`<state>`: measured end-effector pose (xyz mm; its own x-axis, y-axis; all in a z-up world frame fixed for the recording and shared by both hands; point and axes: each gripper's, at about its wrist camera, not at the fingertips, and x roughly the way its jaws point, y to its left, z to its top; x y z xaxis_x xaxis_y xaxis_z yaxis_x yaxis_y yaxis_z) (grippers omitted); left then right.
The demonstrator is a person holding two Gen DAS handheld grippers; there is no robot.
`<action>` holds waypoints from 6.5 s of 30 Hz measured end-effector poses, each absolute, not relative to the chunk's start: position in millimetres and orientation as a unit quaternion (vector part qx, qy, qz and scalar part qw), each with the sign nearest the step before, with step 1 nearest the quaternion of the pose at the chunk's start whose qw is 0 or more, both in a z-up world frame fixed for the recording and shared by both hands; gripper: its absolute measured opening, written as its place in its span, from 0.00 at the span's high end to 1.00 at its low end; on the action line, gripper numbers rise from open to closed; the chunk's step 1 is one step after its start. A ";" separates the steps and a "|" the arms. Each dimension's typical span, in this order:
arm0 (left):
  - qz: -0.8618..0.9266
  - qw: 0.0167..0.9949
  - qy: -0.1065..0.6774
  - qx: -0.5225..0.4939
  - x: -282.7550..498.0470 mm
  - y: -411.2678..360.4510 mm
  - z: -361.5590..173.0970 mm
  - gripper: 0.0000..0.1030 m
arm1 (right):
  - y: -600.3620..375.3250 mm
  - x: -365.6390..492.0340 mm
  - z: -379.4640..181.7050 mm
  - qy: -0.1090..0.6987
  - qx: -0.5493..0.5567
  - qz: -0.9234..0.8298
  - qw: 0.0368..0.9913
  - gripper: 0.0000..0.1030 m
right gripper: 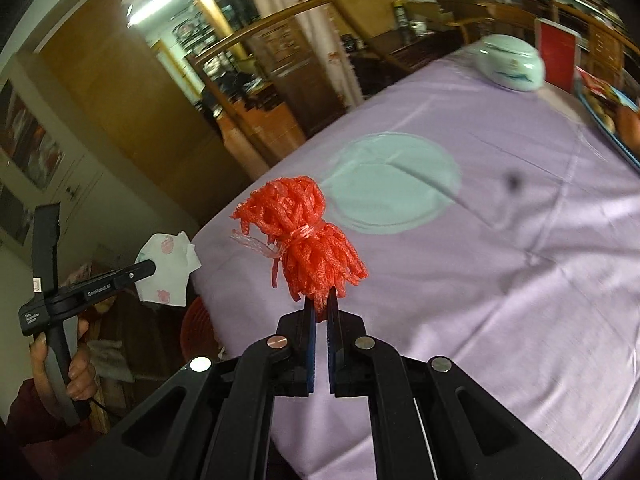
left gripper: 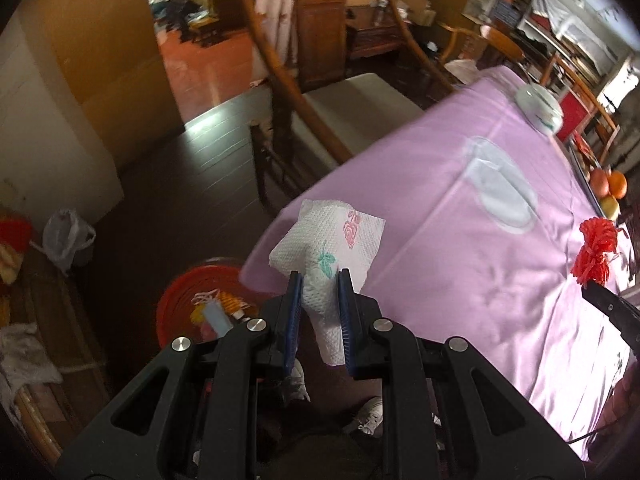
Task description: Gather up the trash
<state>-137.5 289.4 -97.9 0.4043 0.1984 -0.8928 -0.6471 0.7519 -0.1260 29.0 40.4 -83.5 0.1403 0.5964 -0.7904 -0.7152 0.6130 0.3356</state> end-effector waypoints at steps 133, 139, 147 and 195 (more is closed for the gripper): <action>0.503 0.661 0.451 -0.326 -291.2 273.0 -63.0 0.08 | 209.3 -115.3 -66.8 0.417 -0.245 0.614 0.624 0.07; 0.507 0.657 0.454 -0.326 -292.2 274.0 -63.3 0.08 | 205.0 -113.1 -63.6 0.404 -0.253 0.599 0.644 0.07; 0.512 0.650 0.462 -0.319 -292.6 273.7 -67.4 0.08 | 203.7 -114.4 -61.9 0.397 -0.260 0.602 0.642 0.07; 0.518 0.640 0.468 -0.320 -296.8 268.7 -77.8 0.08 | 204.6 -113.2 -61.9 0.396 -0.269 0.602 0.640 0.07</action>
<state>-296.8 268.7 -77.8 0.0236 0.3641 -0.9311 -0.9631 0.2579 0.0765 -113.2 204.6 -61.9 -0.0372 0.5567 -0.8299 -0.9825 0.1312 0.1320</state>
